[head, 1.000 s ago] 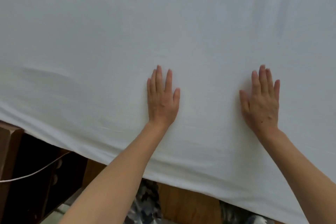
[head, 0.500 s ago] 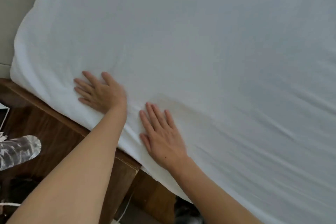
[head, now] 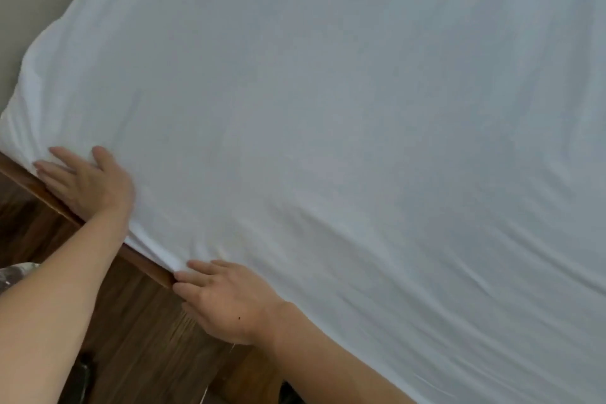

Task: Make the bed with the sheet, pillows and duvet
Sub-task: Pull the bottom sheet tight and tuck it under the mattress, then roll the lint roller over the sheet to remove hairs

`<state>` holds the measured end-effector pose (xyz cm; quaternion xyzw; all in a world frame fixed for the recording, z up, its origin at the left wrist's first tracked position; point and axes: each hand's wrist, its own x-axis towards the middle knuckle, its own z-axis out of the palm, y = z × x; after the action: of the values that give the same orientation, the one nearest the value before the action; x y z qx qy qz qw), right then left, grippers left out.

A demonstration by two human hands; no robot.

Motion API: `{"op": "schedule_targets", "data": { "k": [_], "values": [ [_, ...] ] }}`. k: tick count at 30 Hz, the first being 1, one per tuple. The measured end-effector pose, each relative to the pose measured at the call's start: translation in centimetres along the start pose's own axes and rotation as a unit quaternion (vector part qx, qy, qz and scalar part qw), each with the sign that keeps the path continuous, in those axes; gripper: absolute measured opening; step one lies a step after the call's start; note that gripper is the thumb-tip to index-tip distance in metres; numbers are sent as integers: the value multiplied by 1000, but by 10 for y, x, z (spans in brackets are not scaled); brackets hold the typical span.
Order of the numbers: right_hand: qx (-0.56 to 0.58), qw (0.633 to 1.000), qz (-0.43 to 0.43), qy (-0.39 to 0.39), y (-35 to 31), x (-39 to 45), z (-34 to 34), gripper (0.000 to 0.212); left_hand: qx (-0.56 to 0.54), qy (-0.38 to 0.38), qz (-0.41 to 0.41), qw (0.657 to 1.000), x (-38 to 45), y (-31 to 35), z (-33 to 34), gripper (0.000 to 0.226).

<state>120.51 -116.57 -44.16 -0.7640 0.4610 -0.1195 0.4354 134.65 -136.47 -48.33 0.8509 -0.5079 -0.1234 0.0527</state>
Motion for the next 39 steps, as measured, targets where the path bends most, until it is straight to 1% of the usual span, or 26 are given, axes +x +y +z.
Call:
{"op": "schedule_targets", "data": {
  "k": [3, 5, 7, 9, 11, 14, 16, 19, 22, 25, 28, 32, 35, 39],
  "values": [
    [18, 998, 20, 64, 1, -40, -17, 34, 5, -2, 22, 1000, -40, 7, -5, 66],
    [15, 994, 61, 87, 6, -71, -31, 37, 10, -42, 66, 997, -82, 21, -10, 63],
    [19, 988, 115, 105, 10, -99, -49, 41, 21, -97, 126, 987, -127, 40, -17, 60],
    [18, 975, 180, 126, 11, -129, -68, 44, 37, -157, 187, 969, -174, 59, -30, 58],
    [27, 955, 252, 154, 6, -163, -91, 48, 53, -213, 241, 945, -217, 78, -49, 57],
    [31, 925, 330, 184, -14, -215, -124, 56, 65, -274, 302, 911, -275, 102, -92, 57],
    [35, 909, 364, 200, -36, -252, -140, 61, 67, -305, 323, 893, -313, 110, -124, 56],
    [58, 886, 398, 229, -75, -313, -154, 64, 48, -346, 326, 879, -366, 108, -172, 55],
    [71, 868, 423, 250, -117, -383, -159, 65, 42, -381, 312, 869, -410, 87, -214, 55],
    [74, 846, 455, 267, -159, -461, -153, 66, 53, -402, 332, 852, -449, 65, -249, 53],
    [93, 797, 504, 318, -200, -532, -142, 70, 35, -416, 375, 828, -483, 60, -276, 48],
    [125, 705, 568, 406, -253, -607, -107, 72, 12, -442, 442, 780, -526, 52, -293, 42],
    [168, 631, 594, 470, -299, -636, -66, 72, 10, -467, 473, 747, -552, 40, -302, 39],
    [223, 542, 624, 517, -356, -643, 3, 72, 27, -504, 515, 693, -582, 17, -313, 38]
  ]
}}
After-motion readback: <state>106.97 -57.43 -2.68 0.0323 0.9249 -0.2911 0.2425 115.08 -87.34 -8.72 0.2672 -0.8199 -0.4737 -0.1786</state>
